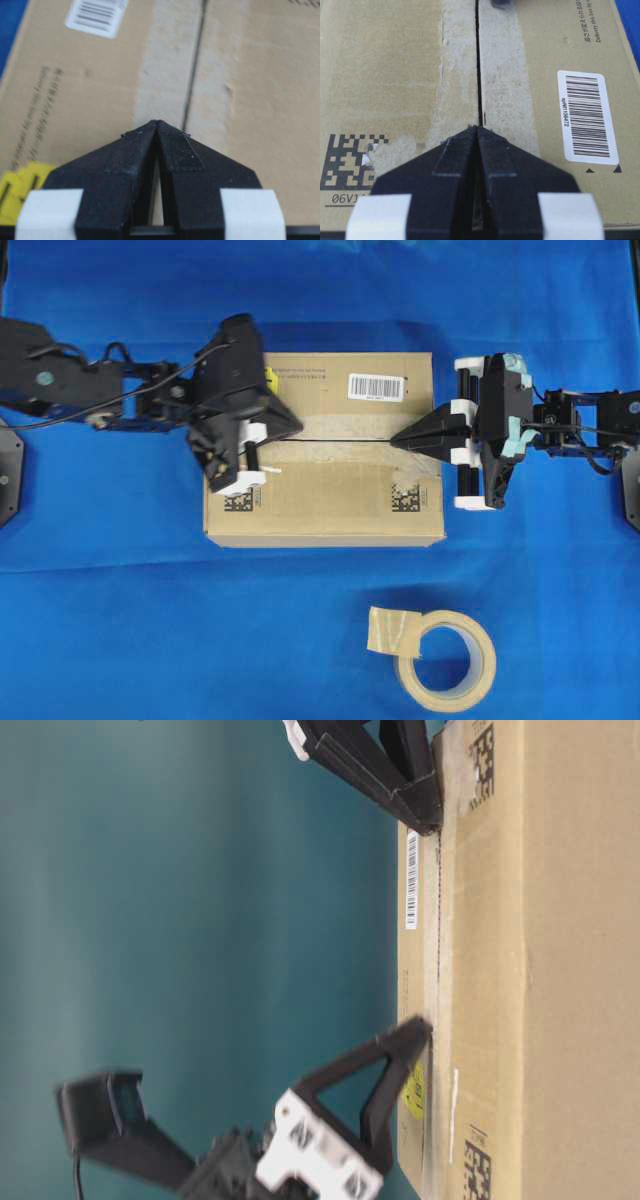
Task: Close the cardboard box.
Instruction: 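Press both grippers down along the center seam of the closed flaps, then hold both grippers pressing the closed lid flat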
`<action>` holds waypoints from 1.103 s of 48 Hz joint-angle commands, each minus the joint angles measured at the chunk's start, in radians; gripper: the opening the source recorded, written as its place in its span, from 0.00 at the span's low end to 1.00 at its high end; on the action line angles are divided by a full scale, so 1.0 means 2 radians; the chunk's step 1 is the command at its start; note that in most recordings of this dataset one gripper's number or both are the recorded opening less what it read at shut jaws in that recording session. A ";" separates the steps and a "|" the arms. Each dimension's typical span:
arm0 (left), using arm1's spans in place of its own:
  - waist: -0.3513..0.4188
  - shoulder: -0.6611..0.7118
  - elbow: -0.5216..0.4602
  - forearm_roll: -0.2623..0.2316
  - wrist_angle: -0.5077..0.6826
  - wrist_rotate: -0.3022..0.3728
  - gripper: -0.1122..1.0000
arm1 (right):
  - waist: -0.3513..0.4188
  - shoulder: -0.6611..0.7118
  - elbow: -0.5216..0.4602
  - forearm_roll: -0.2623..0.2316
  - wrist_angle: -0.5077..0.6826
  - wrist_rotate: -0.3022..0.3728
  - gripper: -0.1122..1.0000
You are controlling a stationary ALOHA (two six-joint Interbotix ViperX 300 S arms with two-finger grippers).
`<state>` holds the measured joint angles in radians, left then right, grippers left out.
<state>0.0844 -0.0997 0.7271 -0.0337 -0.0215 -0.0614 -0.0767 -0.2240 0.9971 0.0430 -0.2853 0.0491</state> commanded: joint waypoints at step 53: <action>-0.010 -0.043 0.173 -0.001 -0.279 0.004 0.10 | -0.002 -0.002 -0.003 0.002 -0.018 0.000 0.10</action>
<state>0.0675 -0.1871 1.0799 -0.0337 -0.5706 -0.0537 -0.0782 -0.2224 0.9971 0.0445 -0.3129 0.0476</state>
